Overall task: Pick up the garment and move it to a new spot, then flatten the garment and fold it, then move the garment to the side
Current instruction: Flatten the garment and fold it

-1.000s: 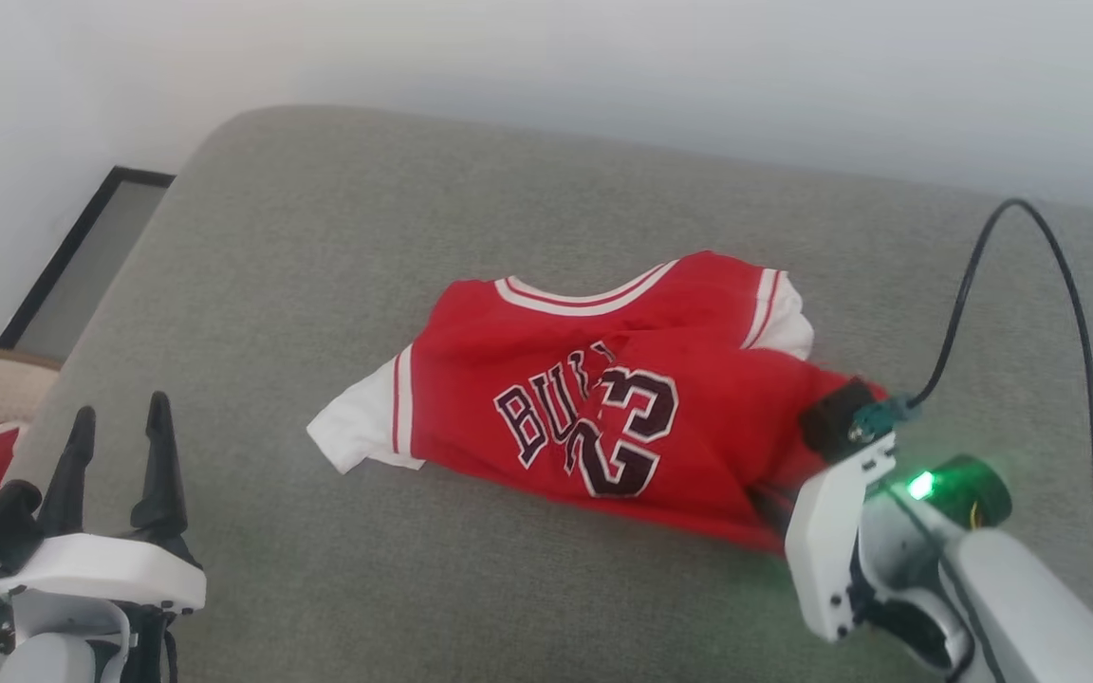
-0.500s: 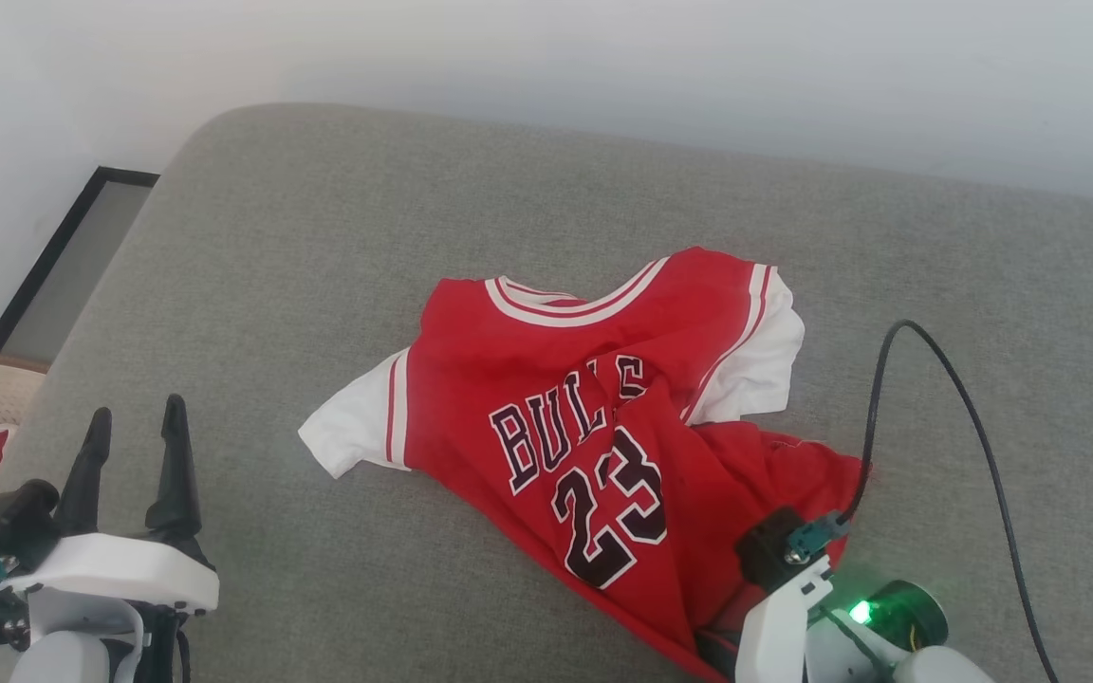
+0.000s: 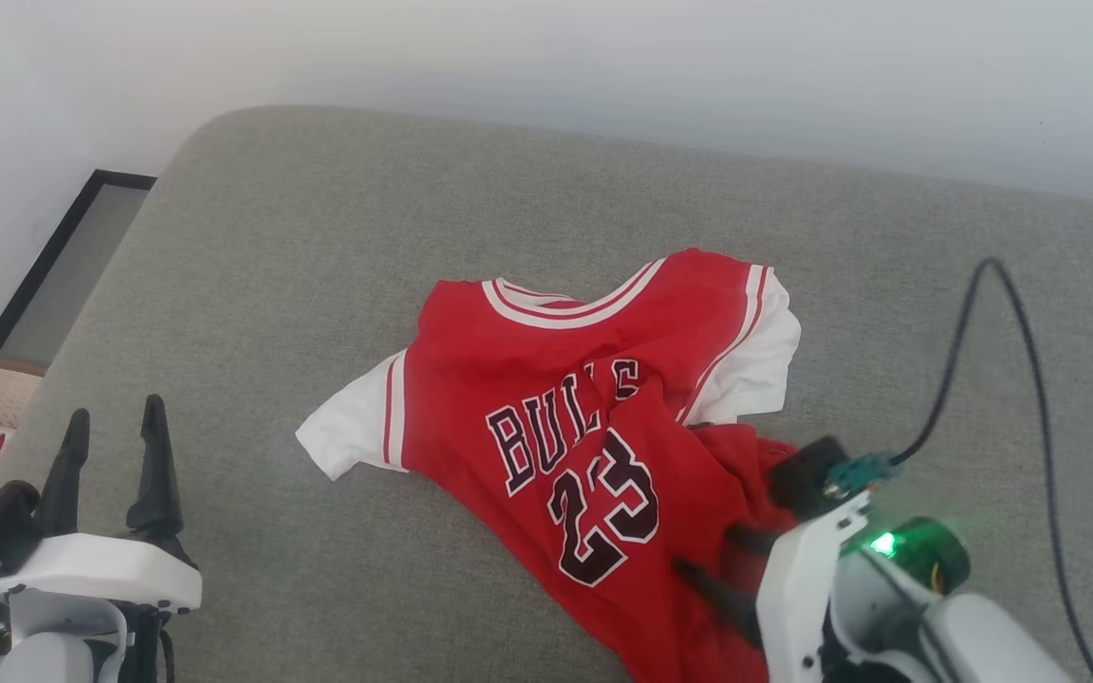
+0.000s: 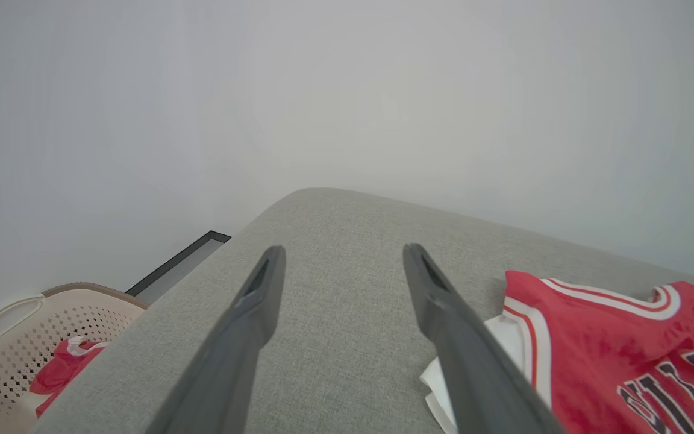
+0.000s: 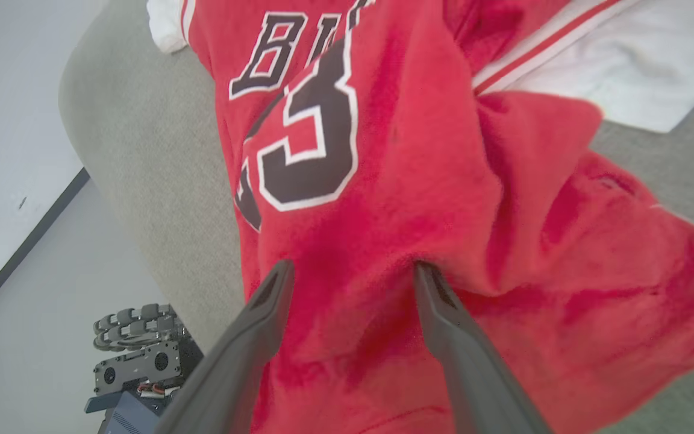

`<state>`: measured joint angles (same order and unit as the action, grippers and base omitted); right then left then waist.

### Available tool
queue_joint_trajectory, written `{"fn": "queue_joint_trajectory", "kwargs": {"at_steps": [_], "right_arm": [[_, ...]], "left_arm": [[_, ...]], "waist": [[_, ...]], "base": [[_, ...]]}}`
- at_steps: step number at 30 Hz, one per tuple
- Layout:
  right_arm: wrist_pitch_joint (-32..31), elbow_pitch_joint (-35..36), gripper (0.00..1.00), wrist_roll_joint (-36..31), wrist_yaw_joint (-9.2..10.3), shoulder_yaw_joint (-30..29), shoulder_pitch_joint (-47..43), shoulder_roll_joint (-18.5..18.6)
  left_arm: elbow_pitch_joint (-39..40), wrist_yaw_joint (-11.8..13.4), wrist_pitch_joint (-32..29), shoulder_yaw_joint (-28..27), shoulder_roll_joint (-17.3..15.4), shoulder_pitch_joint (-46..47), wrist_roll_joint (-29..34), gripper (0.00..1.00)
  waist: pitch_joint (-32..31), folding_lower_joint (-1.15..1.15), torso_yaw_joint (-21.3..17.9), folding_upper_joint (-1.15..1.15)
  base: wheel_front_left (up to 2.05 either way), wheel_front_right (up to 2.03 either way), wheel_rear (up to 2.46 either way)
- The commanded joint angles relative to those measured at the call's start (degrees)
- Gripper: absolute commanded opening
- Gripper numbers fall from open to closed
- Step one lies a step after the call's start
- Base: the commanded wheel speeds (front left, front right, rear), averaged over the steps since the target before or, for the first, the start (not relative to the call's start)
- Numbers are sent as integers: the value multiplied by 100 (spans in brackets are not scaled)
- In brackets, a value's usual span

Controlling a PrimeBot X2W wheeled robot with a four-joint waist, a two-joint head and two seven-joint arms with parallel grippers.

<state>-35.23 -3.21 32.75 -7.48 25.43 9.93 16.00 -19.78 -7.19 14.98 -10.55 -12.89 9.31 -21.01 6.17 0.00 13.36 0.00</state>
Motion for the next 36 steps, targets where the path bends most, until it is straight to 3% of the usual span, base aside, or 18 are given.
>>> {"fn": "queue_joint_trajectory", "kwargs": {"at_steps": [1,7,13,21,36], "right_arm": [[53,87,100,-16,-2,-90,60,-11],[267,430,100,-245,-2,-651,248,-25],[434,222,100,-479,-2,-1171,626,47],[274,-643,100,-584,-2,-1526,1209,271],[-299,-2571,100,-619,-2,-1245,2387,438]], "left_arm": [[27,-24,24,-27,6,-54,42,100],[86,-29,24,-41,82,-63,34,100],[123,-31,25,92,150,52,-29,100],[171,-32,25,352,218,233,-118,100],[128,-32,25,755,469,703,-261,100]], "waist": [[-2,0,1,0],[29,0,19,0],[149,0,163,0],[414,0,494,0],[1054,0,1069,0]], "base": [[0,0,0],[0,0,0],[0,0,0],[0,0,0],[0,0,0]]}}
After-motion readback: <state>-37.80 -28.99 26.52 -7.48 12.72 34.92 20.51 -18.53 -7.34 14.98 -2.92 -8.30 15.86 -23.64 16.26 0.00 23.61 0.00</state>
